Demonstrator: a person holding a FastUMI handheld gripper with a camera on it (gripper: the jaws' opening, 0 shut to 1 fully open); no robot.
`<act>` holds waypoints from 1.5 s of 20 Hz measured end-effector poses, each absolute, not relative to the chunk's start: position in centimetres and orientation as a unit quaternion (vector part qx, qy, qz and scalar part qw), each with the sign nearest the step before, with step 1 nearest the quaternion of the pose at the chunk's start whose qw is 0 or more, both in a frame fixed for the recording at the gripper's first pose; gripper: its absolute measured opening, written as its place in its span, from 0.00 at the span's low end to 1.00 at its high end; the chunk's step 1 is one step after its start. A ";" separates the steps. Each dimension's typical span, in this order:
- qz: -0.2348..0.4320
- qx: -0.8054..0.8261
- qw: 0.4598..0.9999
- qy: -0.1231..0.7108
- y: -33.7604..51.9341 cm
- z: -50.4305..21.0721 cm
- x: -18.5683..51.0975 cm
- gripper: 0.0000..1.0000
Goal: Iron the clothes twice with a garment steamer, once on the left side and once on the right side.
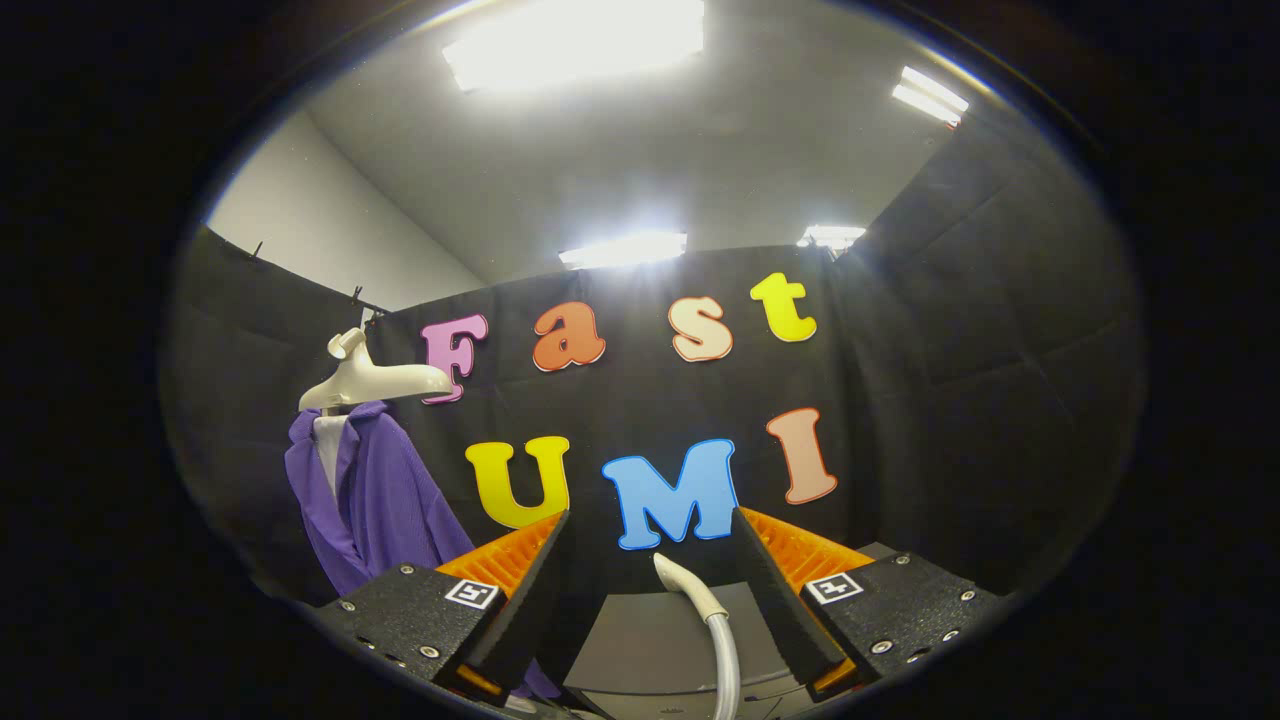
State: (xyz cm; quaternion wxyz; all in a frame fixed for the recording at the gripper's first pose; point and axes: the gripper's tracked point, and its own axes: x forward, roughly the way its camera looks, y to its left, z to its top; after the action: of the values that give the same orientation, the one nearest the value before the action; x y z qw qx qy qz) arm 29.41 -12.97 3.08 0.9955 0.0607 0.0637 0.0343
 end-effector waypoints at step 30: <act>0.172 0.236 0.852 0.435 -14.2 -26.2 48.7 0.94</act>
State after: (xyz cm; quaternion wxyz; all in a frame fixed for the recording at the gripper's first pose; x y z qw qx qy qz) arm 48.71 -14.22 -26.17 0.8518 0.2355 0.4352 0.1718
